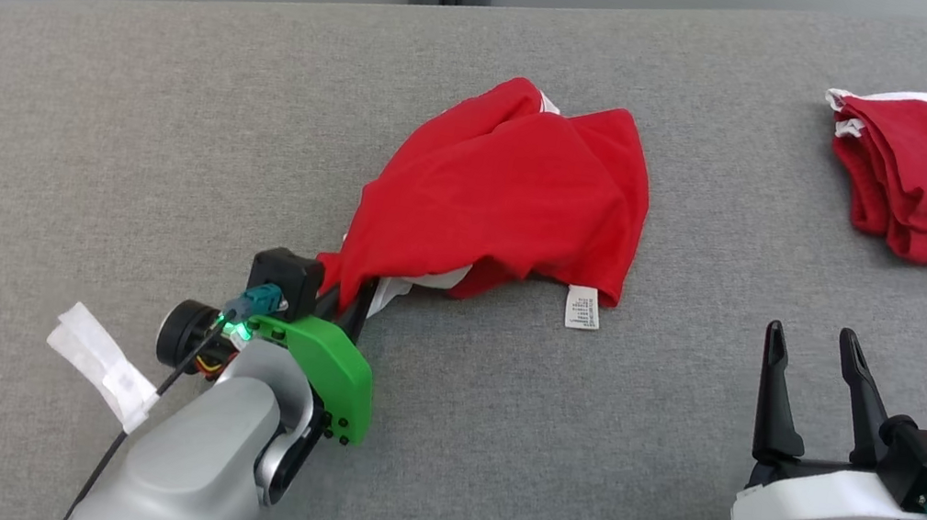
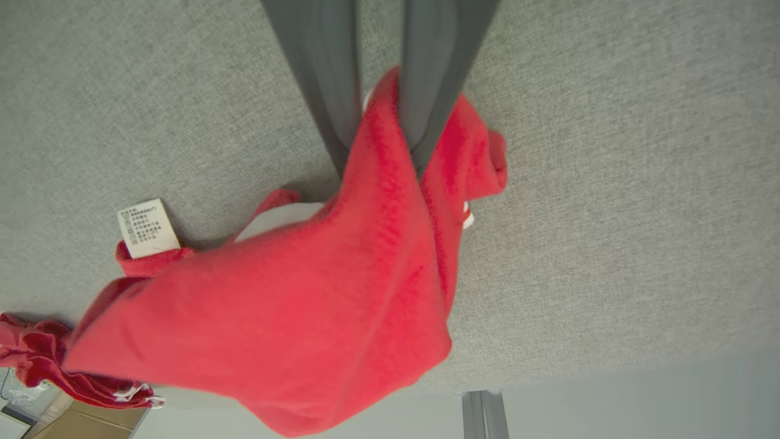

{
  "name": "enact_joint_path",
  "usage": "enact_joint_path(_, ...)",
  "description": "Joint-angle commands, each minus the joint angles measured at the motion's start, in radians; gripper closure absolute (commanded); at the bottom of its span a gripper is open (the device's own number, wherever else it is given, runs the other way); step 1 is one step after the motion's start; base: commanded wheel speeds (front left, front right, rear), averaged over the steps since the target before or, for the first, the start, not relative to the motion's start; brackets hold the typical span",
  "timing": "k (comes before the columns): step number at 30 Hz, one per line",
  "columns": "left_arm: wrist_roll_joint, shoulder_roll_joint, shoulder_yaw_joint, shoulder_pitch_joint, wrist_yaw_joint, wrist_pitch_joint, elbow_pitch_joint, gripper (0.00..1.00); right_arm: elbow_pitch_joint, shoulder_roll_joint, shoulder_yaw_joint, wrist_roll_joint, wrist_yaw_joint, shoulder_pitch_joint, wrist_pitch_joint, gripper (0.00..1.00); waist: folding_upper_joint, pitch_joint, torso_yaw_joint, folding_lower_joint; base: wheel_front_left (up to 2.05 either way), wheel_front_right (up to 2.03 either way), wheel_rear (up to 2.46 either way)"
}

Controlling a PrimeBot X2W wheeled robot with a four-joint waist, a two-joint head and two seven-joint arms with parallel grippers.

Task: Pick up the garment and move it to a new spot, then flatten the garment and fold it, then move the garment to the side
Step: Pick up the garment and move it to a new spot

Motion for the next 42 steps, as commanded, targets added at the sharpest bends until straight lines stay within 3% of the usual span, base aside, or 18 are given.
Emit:
enact_joint_path(1, 0.006, -0.004, -0.001, 0.021, 0.008, -0.014, 0.005, 0.91, 0.008, -0.001, 0.001, -0.001, -0.001, -0.005, -0.006, 0.00, -0.0001, 0.004, 0.011, 0.0001, 0.00, 0.00, 0.00)
enact_joint_path(4, 0.013, -0.018, 0.003, 0.041, 0.010, -0.030, 0.007, 0.55, 0.021, -0.001, -0.001, -0.002, -0.001, -0.012, -0.009, 0.00, -0.0001, 0.002, 0.022, 0.0001, 0.00, 0.00, 0.00)
enact_joint_path(5, 0.016, -0.022, 0.005, 0.045, 0.011, -0.037, 0.003, 0.11, 0.026, -0.001, -0.002, -0.003, -0.001, -0.014, -0.011, 0.00, -0.0001, 0.001, 0.027, 0.0001, 0.00, 0.00, 0.00)
enact_joint_path(6, 0.020, -0.024, 0.009, 0.048, 0.011, -0.037, -0.003, 0.00, 0.030, -0.001, -0.003, -0.005, -0.001, -0.015, -0.011, 0.00, -0.0001, 0.000, 0.030, 0.0001, 0.00, 0.00, 0.00)
enact_joint_path(20, 0.139, 0.021, 0.212, 0.194, 0.059, -0.042, -0.283, 0.00, 0.090, -0.001, -0.038, -0.041, -0.002, -0.023, -0.012, 0.00, -0.0001, -0.082, 0.085, 0.0001, 0.00, 0.00, 0.00)
enact_joint_path(28, 0.169, 0.010, 0.346, 0.343, 0.078, -0.042, -0.432, 0.00, 0.085, -0.001, -0.048, -0.048, -0.001, 0.009, -0.004, 0.00, -0.0001, -0.136, 0.124, 0.0001, 0.00, 0.00, 0.00)
enact_joint_path(42, 0.275, -0.031, 0.522, 0.534, 0.060, -0.042, -0.488, 0.00, 0.070, -0.001, -0.012, 0.001, -0.001, 0.089, -0.016, 0.00, -0.0001, -0.172, 0.158, 0.0001, 0.00, 0.00, 0.00)
